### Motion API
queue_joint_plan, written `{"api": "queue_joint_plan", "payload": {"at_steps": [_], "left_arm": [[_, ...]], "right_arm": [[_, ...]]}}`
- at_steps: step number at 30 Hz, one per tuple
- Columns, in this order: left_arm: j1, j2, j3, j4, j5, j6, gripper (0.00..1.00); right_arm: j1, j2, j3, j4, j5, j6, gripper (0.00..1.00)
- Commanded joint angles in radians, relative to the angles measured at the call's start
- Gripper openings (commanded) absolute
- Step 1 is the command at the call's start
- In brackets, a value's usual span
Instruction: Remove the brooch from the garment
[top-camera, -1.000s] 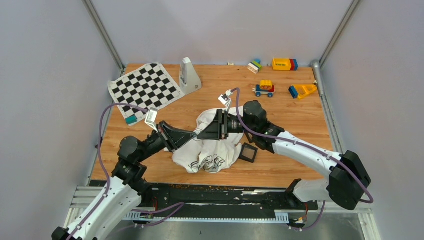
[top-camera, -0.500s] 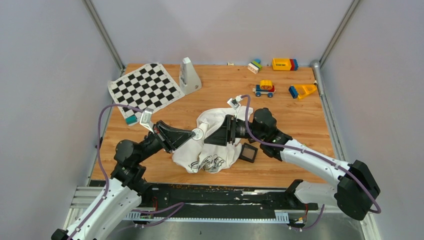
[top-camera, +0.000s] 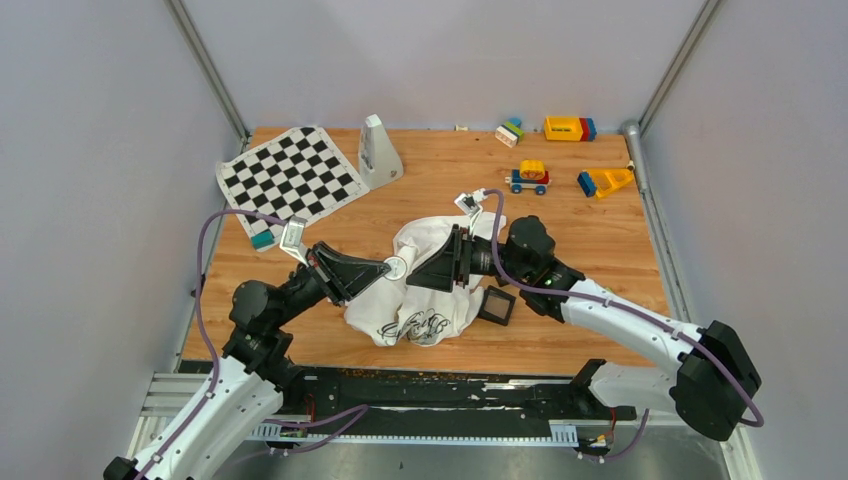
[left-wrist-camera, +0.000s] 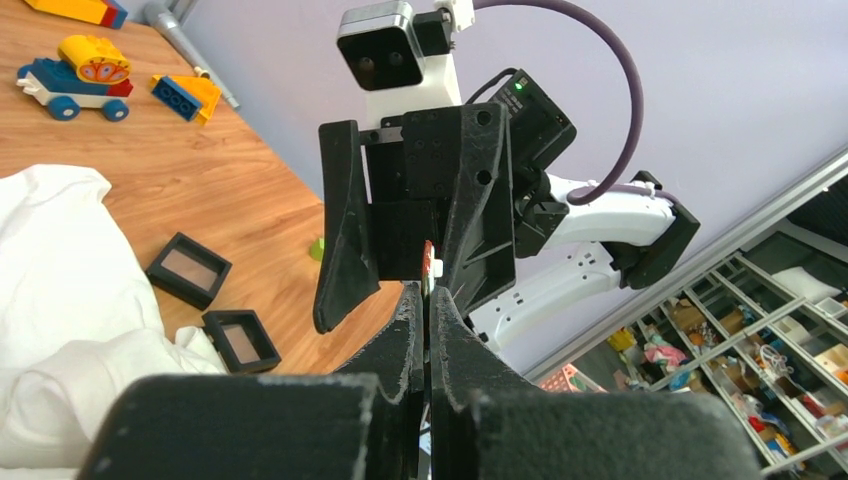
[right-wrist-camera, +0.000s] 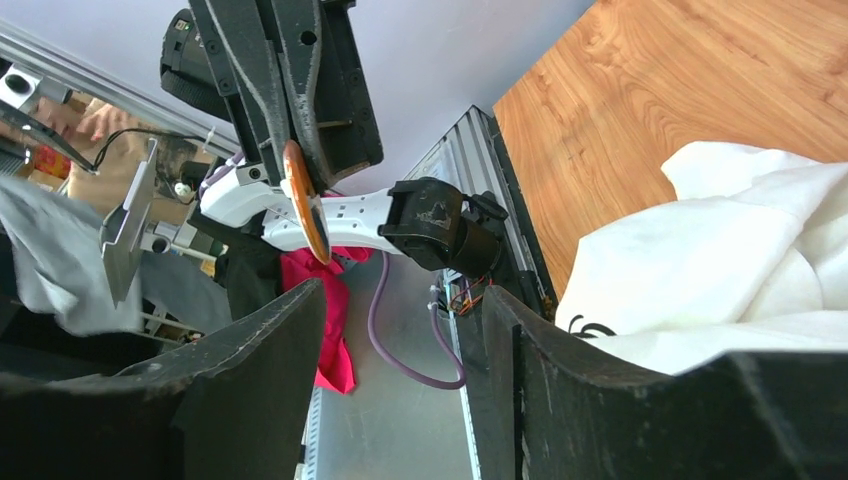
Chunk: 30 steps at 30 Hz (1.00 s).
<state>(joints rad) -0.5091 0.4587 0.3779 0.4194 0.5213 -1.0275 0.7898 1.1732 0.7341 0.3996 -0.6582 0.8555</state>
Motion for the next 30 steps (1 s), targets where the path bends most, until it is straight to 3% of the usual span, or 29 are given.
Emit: {"api": "queue_joint_plan", "payload": {"at_steps": [1,6,13,30], "left_arm": [[-0.002,0.004,0.000,0.033,0.004,-0.015,0.00],[-0.002,0.015,0.001,0.039,0.012,-0.045,0.00],[-0.002,0.021,-0.005,0.053,0.023,-0.061,0.00],[-0.001,0.011,-0.028,0.099,0.043,-0.053,0.00]], "right_arm": [[0.028,0.013,0.067,0.042,-0.002,-0.052,0.60],[0.048,0.026,0.085,0.065,-0.011,-0.079,0.59],[0.058,0.052,0.117,0.063,0.000,-0.093,0.45],[0.059,0.091,0.150,0.049,0.005,-0.019,0.34]]}}
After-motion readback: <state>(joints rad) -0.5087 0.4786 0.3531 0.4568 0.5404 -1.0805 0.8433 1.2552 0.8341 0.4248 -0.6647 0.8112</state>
